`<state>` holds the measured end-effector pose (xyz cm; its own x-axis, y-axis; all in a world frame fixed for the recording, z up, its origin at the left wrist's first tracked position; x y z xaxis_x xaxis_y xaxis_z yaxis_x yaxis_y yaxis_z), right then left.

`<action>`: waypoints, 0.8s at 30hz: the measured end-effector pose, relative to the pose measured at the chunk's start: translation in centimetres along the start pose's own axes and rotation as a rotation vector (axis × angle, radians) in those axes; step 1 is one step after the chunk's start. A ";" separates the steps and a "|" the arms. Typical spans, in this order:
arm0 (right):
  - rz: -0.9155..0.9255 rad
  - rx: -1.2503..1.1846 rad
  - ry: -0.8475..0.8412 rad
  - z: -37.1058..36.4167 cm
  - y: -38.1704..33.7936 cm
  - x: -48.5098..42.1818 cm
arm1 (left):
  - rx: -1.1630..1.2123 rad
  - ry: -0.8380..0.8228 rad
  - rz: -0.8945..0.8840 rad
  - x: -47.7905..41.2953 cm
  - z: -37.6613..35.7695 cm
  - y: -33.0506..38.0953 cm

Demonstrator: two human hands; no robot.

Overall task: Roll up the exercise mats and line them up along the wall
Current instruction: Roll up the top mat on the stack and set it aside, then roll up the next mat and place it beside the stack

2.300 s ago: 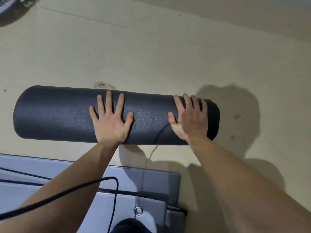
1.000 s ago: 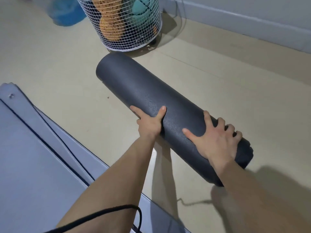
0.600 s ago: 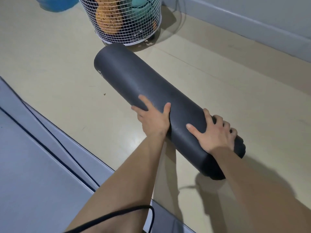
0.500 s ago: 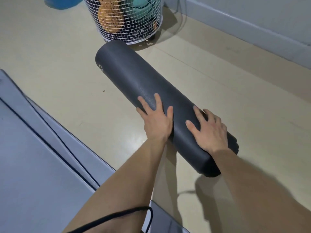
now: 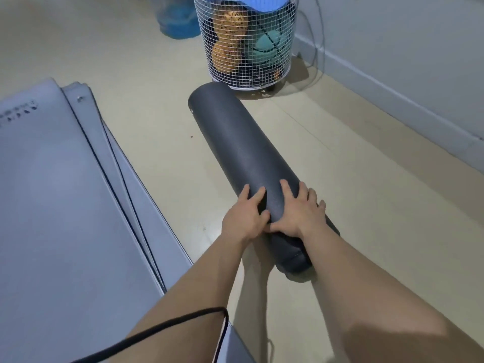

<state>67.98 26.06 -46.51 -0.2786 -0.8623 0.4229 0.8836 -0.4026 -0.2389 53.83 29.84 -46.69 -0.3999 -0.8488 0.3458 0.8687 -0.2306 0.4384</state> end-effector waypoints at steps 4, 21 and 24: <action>0.136 0.119 0.188 -0.2 -2.9 0.6 | 0.035 0.043 0.067 1.7 0.3 -1.5; 0.725 0.238 -0.100 -16.9 -27.9 13.6 | -0.011 0.085 0.636 27.7 -0.5 -30.1; 0.830 0.316 -0.230 -21.8 -30.8 18.7 | -0.011 0.017 0.728 36.3 -1.6 -33.7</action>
<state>27.35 15.63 -50.33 0.5431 -0.7414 0.3941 0.8381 0.4504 -0.3076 10.51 6.05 -50.30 0.2847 -0.7961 0.5340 0.9159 0.3903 0.0936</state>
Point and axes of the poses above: each hand's wrist, its own x-axis away from the middle knuckle, its own z-axis out of the back of the hand, y = z × x, the point moved 3 cm from there along -x, towards the middle knuckle, and after that the axes turned 4 degrees about -x, right-handed, at the moved point
